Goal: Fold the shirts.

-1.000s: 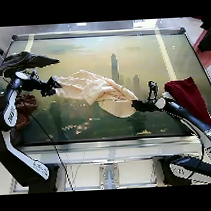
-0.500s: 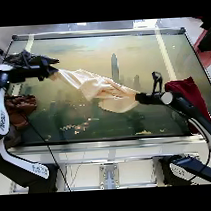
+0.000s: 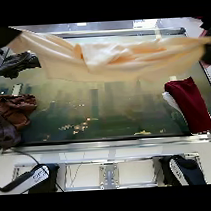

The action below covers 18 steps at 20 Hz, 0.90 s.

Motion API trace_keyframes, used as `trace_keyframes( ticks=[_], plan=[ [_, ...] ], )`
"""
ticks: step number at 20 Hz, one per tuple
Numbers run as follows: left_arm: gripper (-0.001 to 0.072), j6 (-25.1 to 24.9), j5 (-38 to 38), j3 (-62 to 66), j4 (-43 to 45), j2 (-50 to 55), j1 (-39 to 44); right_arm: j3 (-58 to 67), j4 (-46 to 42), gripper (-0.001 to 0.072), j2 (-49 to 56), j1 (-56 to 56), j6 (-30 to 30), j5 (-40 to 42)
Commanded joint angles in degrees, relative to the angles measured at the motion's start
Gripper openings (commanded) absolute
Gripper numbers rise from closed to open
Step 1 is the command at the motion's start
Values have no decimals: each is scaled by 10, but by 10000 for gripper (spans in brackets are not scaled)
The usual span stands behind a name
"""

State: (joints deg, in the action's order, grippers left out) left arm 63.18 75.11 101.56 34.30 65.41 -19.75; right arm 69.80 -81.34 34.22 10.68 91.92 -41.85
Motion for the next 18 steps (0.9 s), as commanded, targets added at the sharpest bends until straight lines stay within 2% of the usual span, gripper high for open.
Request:
trace_keyframes(
  ticks=[1, 3, 5, 7, 9, 11, 15, 18],
  plan=[
    [8, 13, 10, 11, 118, -120, -2, 100, -50, 23, -59, 72, -5, -4],
    [8, 35, 33, 11, 145, -151, -2, 128, -27, 22, -56, 79, -15, -5],
    [8, 32, 49, 10, 167, -155, -2, 128, 25, 23, -49, 79, -40, -25],
    [8, 43, 57, 8, 202, -132, -2, 127, 98, 23, -19, 79, -63, -92],
    [8, 46, 71, -2, 195, -97, -1, 116, 210, 23, 35, 79, -104, -183],
    [8, 46, 79, -32, 197, -50, 9, 73, 302, 23, 91, 68, -151, -229],
    [8, 42, 80, -129, 214, 64, 68, -37, 290, 24, 187, 9, -162, -214],
    [8, 35, -10, -170, 294, 168, 138, -113, 278, 24, 264, -35, -170, -132]
  ],
)
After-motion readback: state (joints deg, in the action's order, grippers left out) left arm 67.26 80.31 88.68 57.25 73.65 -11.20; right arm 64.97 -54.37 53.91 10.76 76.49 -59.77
